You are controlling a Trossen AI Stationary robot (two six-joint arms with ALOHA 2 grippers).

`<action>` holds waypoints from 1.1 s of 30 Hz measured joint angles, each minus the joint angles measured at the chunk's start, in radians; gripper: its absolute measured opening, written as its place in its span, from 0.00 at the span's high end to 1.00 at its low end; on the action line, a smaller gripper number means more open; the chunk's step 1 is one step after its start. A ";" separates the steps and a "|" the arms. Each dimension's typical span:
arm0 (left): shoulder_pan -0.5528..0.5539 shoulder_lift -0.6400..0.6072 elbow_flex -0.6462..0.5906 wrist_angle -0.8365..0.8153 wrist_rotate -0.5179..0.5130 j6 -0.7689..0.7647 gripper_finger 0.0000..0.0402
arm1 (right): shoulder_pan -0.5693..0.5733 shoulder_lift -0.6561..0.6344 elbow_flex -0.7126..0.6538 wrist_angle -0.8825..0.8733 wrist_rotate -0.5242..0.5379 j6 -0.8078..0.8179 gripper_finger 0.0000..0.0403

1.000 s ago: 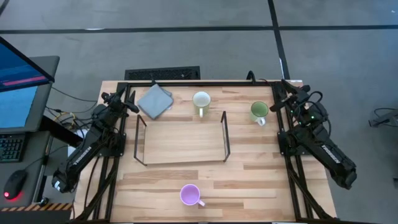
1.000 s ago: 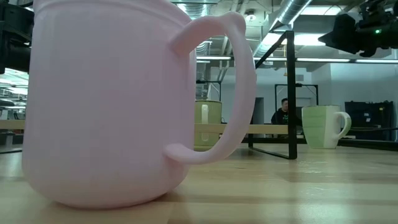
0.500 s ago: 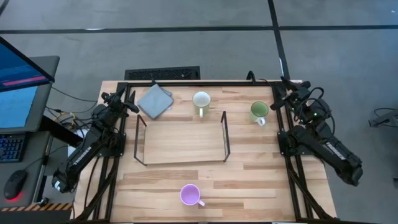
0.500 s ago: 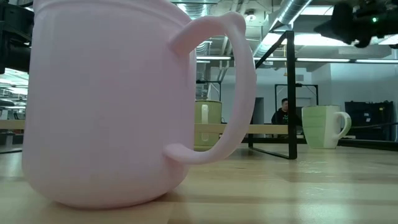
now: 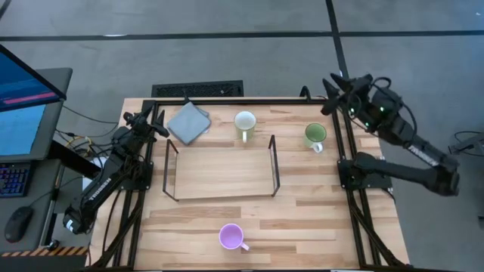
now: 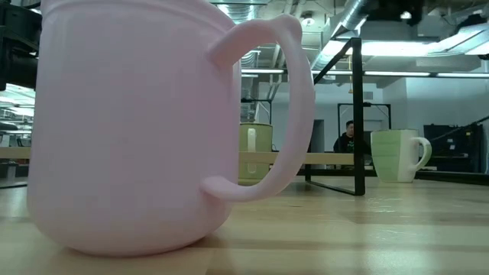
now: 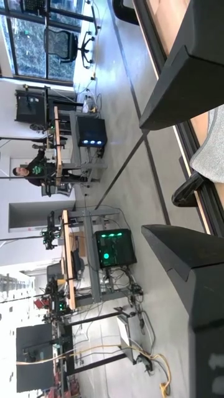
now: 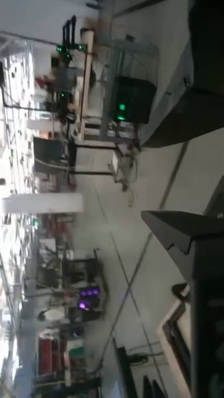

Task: Stack small to large cups/mugs on shelf
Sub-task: Put the light green mug on the shelf

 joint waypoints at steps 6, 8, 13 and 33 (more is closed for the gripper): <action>0.000 0.000 0.000 -0.001 0.000 0.000 0.37 | 0.112 0.159 0.166 -0.081 0.003 0.000 0.59; 0.000 0.000 0.000 -0.002 0.000 0.000 0.37 | 0.151 0.203 0.199 -0.084 0.005 0.000 0.61; 0.000 0.000 0.000 -0.003 0.000 0.000 0.37 | 0.234 0.309 0.230 -0.092 0.003 0.000 0.64; 0.000 0.000 0.000 -0.005 0.000 0.000 0.37 | 0.463 0.575 0.256 -0.035 -0.006 0.000 0.61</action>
